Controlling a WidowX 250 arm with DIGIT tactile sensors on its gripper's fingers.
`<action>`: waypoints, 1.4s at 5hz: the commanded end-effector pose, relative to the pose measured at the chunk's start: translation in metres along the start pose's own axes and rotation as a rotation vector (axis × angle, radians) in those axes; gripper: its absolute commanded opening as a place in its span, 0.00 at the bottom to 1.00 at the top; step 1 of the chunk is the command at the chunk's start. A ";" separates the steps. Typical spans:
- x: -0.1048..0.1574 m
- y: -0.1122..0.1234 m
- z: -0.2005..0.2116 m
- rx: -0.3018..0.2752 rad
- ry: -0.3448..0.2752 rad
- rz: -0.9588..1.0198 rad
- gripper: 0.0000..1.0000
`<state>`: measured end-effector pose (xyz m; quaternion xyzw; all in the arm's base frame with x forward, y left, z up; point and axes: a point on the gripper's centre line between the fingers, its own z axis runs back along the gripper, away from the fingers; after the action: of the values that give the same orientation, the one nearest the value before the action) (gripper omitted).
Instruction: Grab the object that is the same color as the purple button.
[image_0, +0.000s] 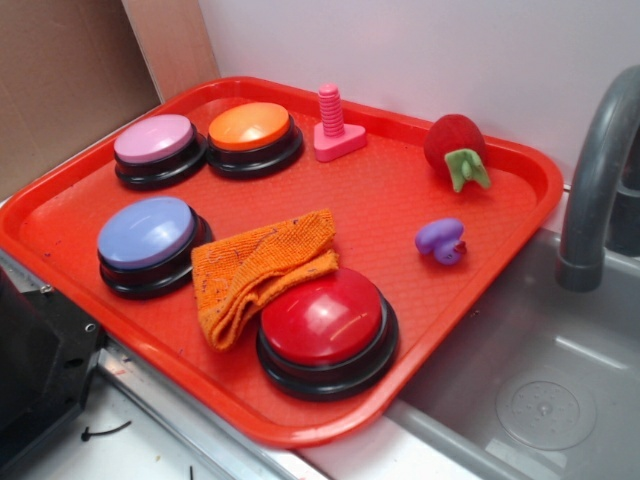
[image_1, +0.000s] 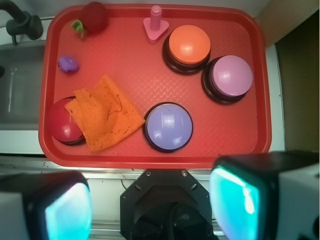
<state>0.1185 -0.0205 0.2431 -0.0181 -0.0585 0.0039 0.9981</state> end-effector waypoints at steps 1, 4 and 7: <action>0.000 0.000 0.000 0.000 0.000 0.000 1.00; 0.078 -0.026 -0.028 -0.059 -0.022 -0.547 1.00; 0.120 -0.094 -0.094 -0.097 -0.085 -1.128 1.00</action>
<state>0.2570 -0.1047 0.1564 -0.0356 -0.0811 -0.5202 0.8494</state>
